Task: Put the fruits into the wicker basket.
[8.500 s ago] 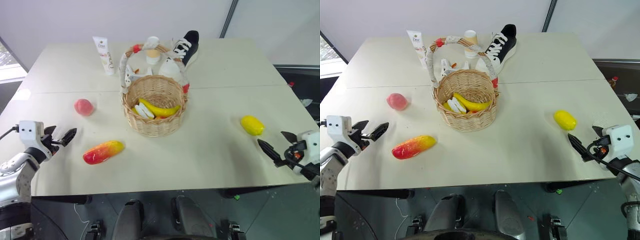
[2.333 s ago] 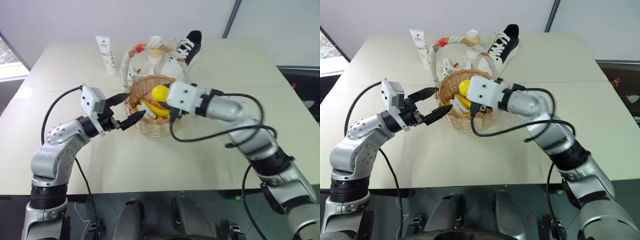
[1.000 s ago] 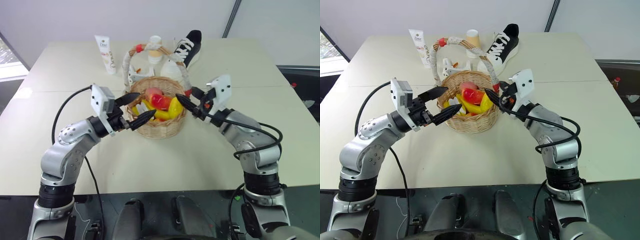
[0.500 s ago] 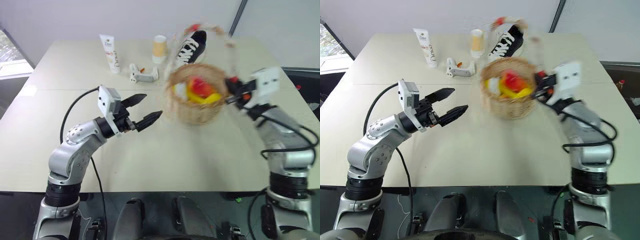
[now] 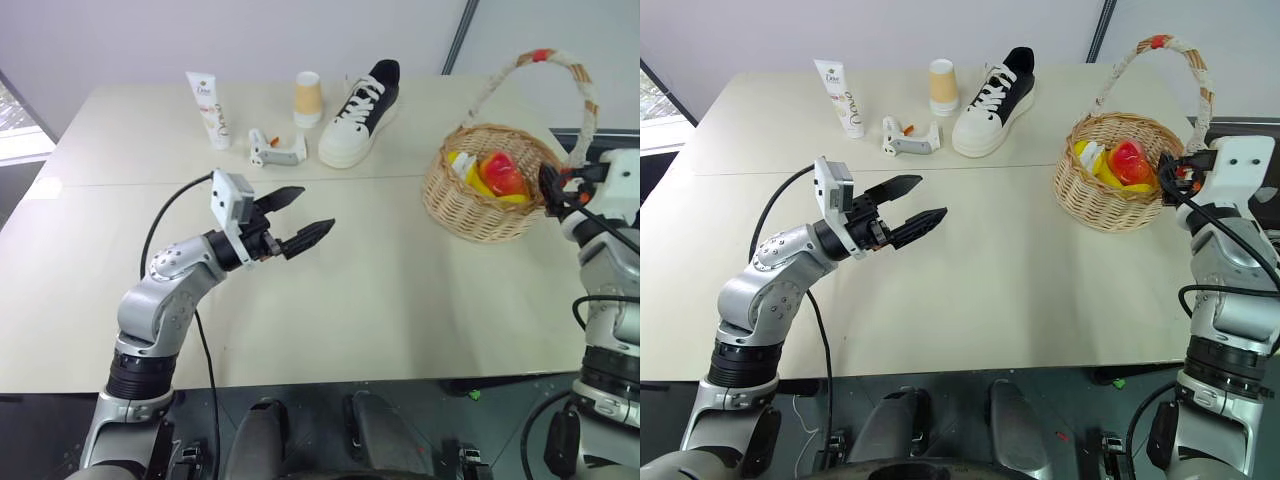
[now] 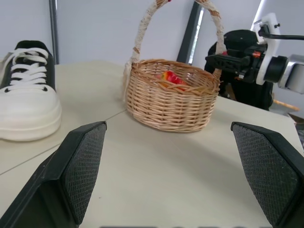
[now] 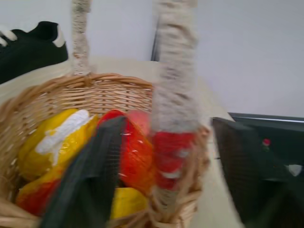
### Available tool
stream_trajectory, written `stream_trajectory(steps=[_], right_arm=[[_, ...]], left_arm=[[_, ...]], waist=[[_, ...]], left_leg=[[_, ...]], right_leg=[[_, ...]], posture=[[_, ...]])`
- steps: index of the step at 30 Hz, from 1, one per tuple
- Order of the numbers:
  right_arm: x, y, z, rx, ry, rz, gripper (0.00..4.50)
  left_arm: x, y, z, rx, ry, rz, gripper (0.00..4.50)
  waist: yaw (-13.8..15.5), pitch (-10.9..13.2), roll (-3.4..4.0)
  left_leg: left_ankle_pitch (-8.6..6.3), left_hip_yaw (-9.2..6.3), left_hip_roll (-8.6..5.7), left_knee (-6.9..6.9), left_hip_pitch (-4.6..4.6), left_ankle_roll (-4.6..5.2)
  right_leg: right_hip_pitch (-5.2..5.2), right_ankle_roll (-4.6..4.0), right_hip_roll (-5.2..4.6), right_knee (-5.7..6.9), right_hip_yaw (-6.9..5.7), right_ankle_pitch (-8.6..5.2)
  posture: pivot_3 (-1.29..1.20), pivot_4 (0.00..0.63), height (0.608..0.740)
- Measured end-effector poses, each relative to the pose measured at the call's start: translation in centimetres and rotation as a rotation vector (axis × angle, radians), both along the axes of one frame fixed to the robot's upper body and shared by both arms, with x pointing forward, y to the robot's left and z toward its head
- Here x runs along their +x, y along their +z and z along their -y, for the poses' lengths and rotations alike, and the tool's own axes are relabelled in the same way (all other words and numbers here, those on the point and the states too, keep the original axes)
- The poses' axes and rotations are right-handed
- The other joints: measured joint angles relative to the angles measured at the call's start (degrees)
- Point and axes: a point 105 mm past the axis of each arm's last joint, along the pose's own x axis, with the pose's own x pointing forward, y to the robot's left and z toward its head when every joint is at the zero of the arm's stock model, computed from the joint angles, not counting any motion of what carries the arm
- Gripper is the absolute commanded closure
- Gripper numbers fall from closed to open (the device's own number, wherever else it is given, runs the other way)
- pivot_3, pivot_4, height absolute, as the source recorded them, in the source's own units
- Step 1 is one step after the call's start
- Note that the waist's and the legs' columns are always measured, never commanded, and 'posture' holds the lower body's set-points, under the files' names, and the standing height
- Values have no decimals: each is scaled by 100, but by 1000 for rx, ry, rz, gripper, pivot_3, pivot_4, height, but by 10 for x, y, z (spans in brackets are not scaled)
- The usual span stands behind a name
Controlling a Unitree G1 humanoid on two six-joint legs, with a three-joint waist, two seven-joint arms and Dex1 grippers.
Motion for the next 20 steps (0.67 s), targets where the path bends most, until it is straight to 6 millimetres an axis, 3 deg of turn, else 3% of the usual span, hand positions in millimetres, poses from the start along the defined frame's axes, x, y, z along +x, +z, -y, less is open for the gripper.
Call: stream_trajectory(steps=[5, 9, 16, 20], right_arm=[[-32, 7, -1, -85, 101, -19, 1033], [-46, -28, -26, -108, 283, -172, 1033], [-42, -54, -120, -129, 648, -194, 1033], [-33, -65, -145, -126, 723, -200, 1033]], left_arm=[[9, -11, -25, 51, 97, -32, 0], [18, -33, -59, 101, 244, -99, 0], [16, -63, -108, 157, 470, -143, 0], [9, -78, -120, 172, 525, -181, 0]], waist=[[24, 0, -1], [-42, -1, -1], [-27, -3, -5], [19, -2, -4]], left_leg=[[-1, -8, 0, -1, 1, 1], [-1, -9, 6, -1, 10, 2], [-1, -16, 13, -1, 11, 1], [-2, -17, 5, 0, 3, 1]], right_leg=[[5, 1, -1, -6, -1, -1], [9, 2, 2, -8, 0, -1], [7, 1, 6, -5, -1, -1], [4, 2, -18, -9, -1, 0]], posture=[[0, 150, 740], [0, 150, 740], [0, 150, 740], [0, 150, 740]])
